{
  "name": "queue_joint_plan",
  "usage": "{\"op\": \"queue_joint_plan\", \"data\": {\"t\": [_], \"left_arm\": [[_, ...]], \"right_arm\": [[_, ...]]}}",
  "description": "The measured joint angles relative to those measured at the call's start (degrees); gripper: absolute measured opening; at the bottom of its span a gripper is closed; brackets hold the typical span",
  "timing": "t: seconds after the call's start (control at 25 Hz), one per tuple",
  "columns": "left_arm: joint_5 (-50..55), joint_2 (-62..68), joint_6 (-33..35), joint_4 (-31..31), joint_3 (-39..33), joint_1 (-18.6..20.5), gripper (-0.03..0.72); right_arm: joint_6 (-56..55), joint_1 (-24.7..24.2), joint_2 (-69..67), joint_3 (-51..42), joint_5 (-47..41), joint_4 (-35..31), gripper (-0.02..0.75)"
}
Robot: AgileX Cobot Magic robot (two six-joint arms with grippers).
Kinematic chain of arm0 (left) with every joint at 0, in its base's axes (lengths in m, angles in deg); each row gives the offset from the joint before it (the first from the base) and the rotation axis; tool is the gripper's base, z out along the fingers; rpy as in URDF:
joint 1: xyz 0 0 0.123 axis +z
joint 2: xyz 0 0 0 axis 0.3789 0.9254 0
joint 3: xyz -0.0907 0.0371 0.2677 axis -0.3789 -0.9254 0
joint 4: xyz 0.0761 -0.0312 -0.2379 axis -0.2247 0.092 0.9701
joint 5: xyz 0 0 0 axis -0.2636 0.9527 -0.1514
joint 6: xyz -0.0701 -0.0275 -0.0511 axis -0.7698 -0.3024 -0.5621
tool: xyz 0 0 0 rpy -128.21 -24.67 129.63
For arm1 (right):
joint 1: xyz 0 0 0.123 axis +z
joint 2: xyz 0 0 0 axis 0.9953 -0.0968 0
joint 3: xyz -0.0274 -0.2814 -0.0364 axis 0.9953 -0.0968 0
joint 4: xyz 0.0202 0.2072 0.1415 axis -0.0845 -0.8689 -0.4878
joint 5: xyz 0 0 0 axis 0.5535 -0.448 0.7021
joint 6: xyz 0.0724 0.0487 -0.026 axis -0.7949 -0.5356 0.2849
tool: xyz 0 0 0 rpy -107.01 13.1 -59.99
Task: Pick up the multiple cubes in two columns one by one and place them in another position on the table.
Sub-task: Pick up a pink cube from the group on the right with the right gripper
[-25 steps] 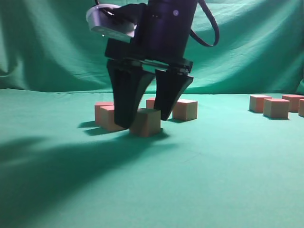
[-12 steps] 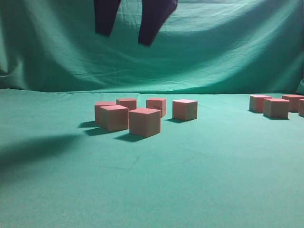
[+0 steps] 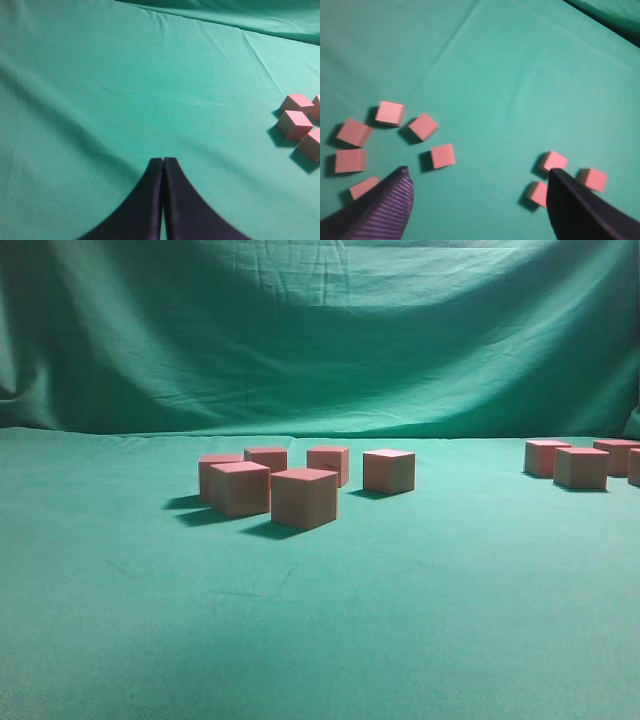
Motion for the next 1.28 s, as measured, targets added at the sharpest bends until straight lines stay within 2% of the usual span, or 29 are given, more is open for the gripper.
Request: {"op": "queue_joint_plan", "data": {"t": [0.2,0.36,0.56,0.84,1.12,1.28], "left_arm": [[0.00,0.00,0.00,0.00,0.00,0.00,0.000],[0.00,0.00,0.00,0.00,0.00,0.00,0.000],[0.00,0.00,0.00,0.00,0.00,0.00,0.000],[0.00,0.00,0.00,0.00,0.00,0.00,0.000],[0.00,0.00,0.00,0.00,0.00,0.00,0.000],[0.00,0.00,0.00,0.00,0.00,0.00,0.000]], "right_arm": [[-7.12,-10.60,6.13,-11.69,-0.24,0.51,0.550],[-8.78,-15.75,6.31,-22.41,-0.10,-0.22,0.550],[-11.33,-16.29,4.03,-30.93,9.17,-1.53,0.550],[-13.29,-16.42,-3.82,-31.31,19.79,-1.99,0.550],[-15.54,-20.17,-9.54,-31.31,27.01,-1.99,0.550],[-15.54,-20.39,-11.24,-31.31,30.35,-1.99,0.550]]}}
